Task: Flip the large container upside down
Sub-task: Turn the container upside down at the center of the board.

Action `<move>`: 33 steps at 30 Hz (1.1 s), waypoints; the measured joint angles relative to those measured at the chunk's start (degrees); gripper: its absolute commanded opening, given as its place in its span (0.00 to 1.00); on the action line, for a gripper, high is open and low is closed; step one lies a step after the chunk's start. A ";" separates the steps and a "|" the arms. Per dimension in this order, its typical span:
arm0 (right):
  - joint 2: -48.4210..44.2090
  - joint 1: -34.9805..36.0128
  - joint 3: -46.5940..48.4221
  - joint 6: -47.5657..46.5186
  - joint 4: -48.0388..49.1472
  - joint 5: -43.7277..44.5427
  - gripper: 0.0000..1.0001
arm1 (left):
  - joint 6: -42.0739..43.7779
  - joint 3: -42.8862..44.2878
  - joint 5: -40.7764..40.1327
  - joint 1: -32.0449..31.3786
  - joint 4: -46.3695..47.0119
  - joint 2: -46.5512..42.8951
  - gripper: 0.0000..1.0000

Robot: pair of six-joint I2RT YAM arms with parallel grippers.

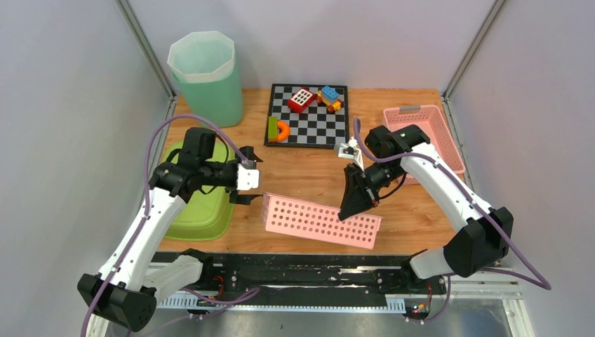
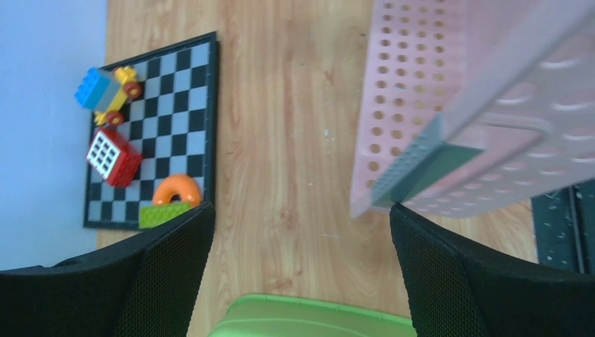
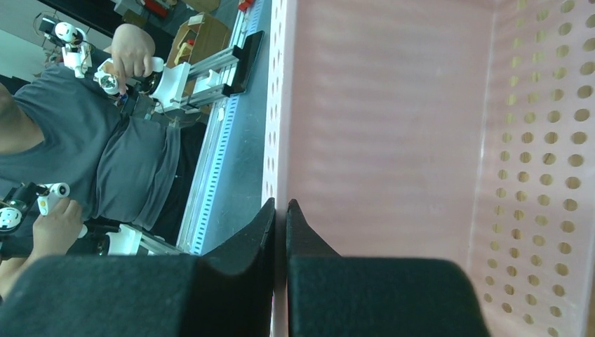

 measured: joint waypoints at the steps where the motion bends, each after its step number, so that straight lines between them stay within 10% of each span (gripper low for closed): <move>1: 0.04 0.00 0.04 -0.13 -0.15 0.17 0.02 | 1.36 0.13 0.96 0.00 -1.44 0.31 0.94; 11: 1.07 0.00 0.63 -1.36 -0.44 0.46 0.02 | 9.16 0.66 4.68 0.00 -11.82 0.74 0.76; 33: 1.07 0.00 0.63 -1.64 -0.44 0.66 0.02 | -0.39 0.55 9.66 -0.57 -3.98 -0.37 0.59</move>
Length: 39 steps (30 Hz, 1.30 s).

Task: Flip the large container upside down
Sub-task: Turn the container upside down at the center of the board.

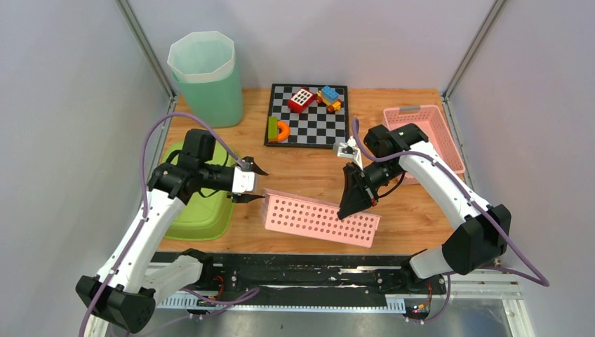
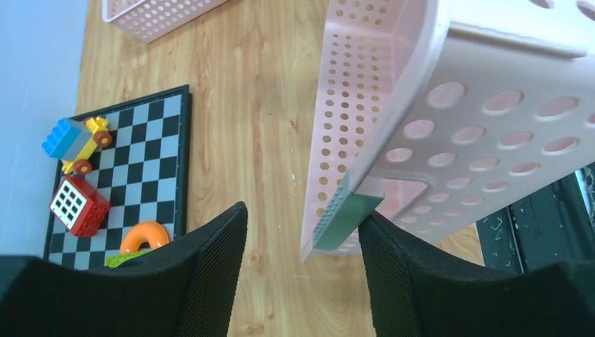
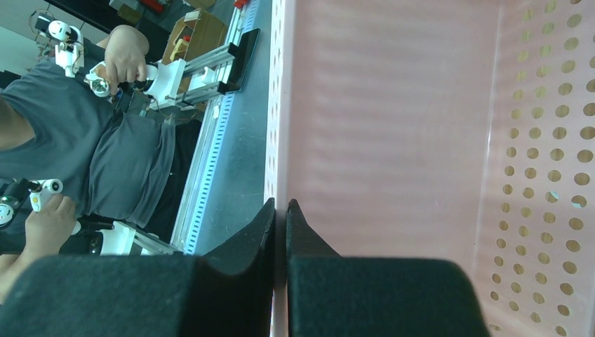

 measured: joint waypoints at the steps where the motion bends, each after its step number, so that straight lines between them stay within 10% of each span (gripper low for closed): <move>1: 0.00 0.00 0.02 0.00 0.00 0.00 0.02 | 0.20 0.00 0.04 -0.31 -0.31 0.11 0.56; 10: 0.24 0.00 0.33 0.00 0.00 0.13 0.04 | 0.17 -2.38 0.39 -2.56 -0.50 1.09 0.17; 17: 2.58 0.00 2.05 -0.15 -0.92 1.25 0.38 | -3.69 -5.38 -0.20 -2.67 2.01 0.85 0.00; 39: -4.70 -8.94 6.01 14.36 16.76 19.69 0.67 | -34.18 -10.84 -8.83 -3.13 20.22 11.82 0.00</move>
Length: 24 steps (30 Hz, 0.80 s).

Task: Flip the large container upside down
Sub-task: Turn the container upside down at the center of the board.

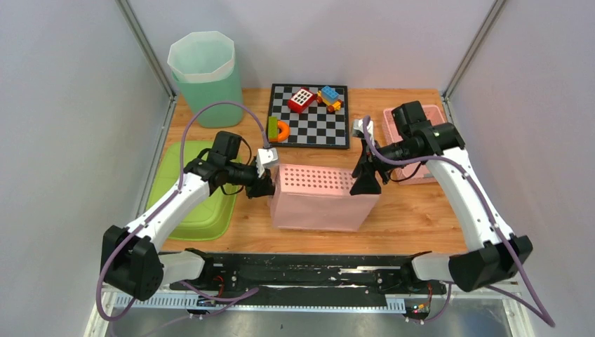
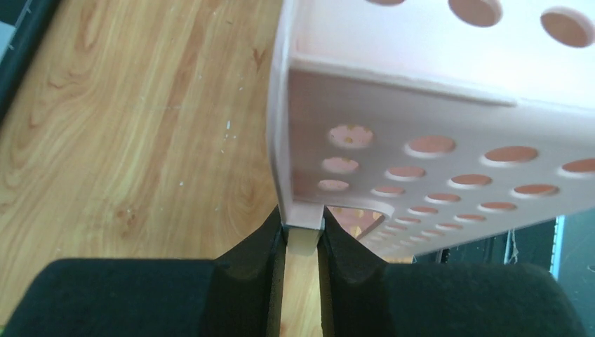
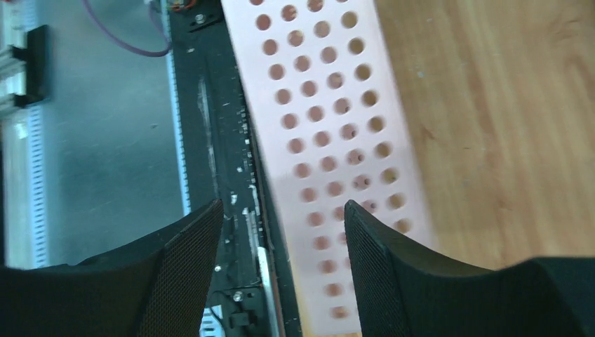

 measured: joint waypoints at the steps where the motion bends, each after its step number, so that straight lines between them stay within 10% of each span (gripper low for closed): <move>1: -1.92 0.02 -0.87 1.42 1.88 1.53 0.67 | -0.46 0.24 -0.09 0.00 -0.02 0.79 0.00; 24: -16.90 -0.42 -22.01 13.38 31.71 20.96 0.69 | -7.23 8.26 2.01 2.36 -3.08 21.66 0.00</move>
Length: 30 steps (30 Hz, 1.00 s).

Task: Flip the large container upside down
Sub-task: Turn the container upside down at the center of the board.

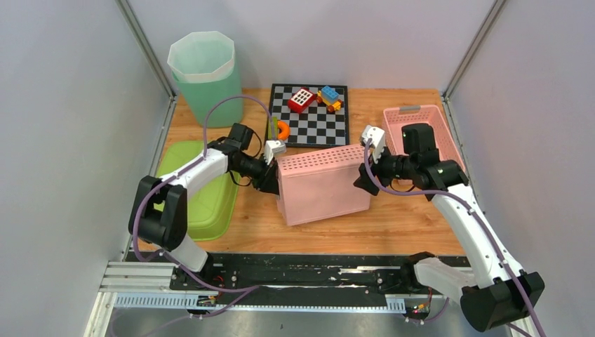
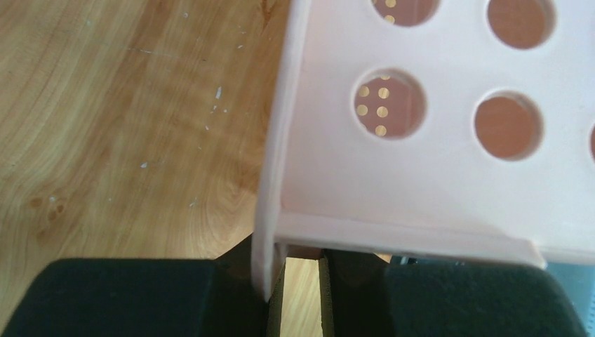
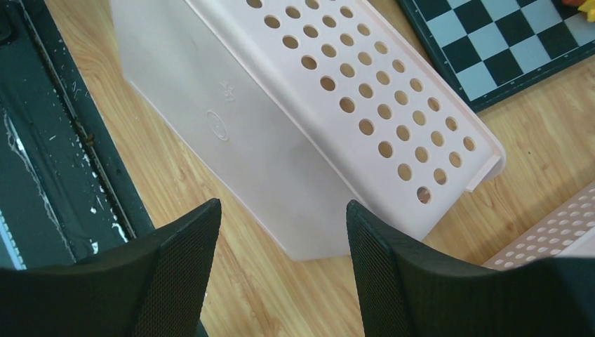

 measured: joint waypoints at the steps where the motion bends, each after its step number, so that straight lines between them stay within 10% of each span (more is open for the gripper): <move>1: -0.66 -0.02 -0.79 0.24 1.25 -0.02 0.69 | 0.00 0.02 0.31 0.02 -0.17 0.28 0.00; 30: -5.86 -0.17 -6.54 3.91 12.17 2.78 0.69 | -2.56 8.07 -4.44 0.22 -12.52 10.84 0.22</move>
